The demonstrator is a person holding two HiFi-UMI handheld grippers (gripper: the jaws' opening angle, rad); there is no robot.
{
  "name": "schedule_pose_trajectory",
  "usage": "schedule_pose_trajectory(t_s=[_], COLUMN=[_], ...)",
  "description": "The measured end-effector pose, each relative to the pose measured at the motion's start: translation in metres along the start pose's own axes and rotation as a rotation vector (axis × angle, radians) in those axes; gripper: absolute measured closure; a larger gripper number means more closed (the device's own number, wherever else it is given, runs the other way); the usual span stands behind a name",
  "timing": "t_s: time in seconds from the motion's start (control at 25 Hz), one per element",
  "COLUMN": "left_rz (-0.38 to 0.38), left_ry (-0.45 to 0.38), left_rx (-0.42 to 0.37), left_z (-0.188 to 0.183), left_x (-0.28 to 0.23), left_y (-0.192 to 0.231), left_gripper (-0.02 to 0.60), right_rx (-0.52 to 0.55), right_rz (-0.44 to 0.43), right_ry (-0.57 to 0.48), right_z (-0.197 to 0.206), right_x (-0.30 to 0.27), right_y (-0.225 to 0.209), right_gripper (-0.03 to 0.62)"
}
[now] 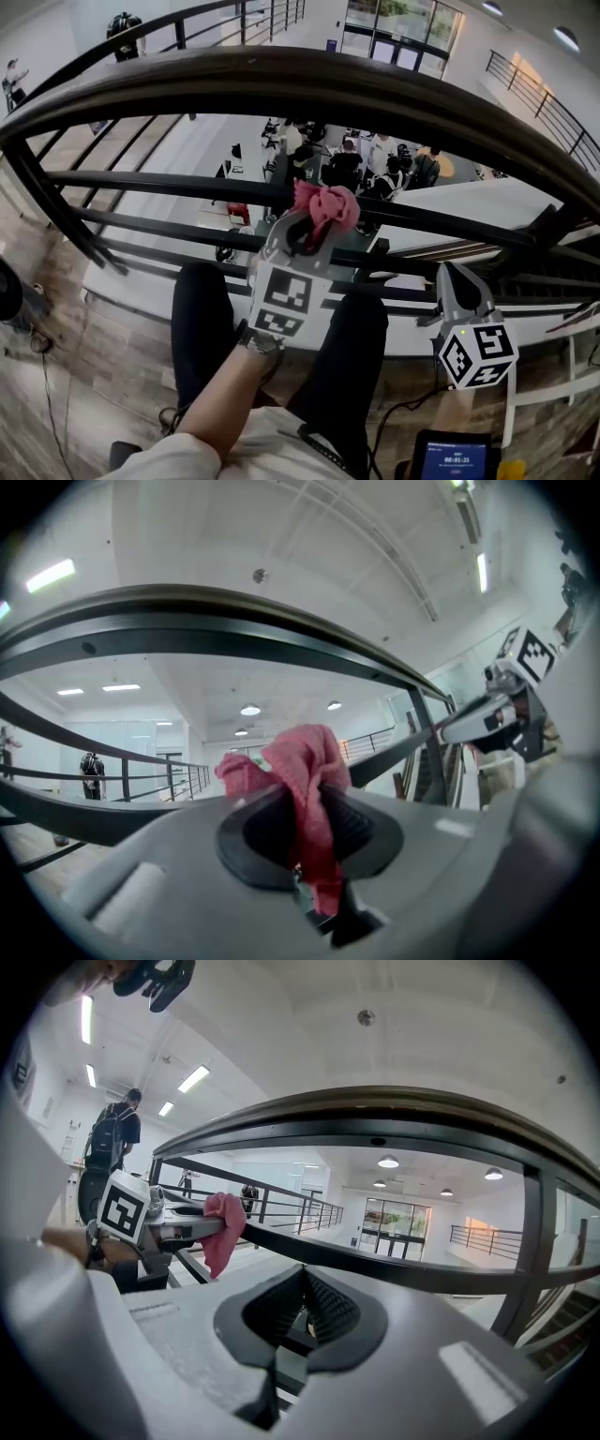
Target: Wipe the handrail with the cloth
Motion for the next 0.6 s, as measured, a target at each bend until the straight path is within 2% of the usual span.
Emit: schedule_pose_trajectory(t_s=[0.6], left_rz=[0.012], left_ry=[0.017], left_rx=[-0.016], left_z=[-0.003], left_x=[-0.0023], left_y=[-0.007], left_gripper=[0.511], right_rx=[-0.041], right_rz=[-0.004], right_ry=[-0.031], right_z=[-0.008], right_x=[-0.0027], right_y=[-0.0053], right_gripper=[0.591])
Point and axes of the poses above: the fingertips, and each gripper's own axes: x backward along the fingers, y to its left, z out of its underside, the point moved 2 cm from there along x, backward along the fingers, and after that the axes turned 3 degrees about -y, right-handed, at the moved point
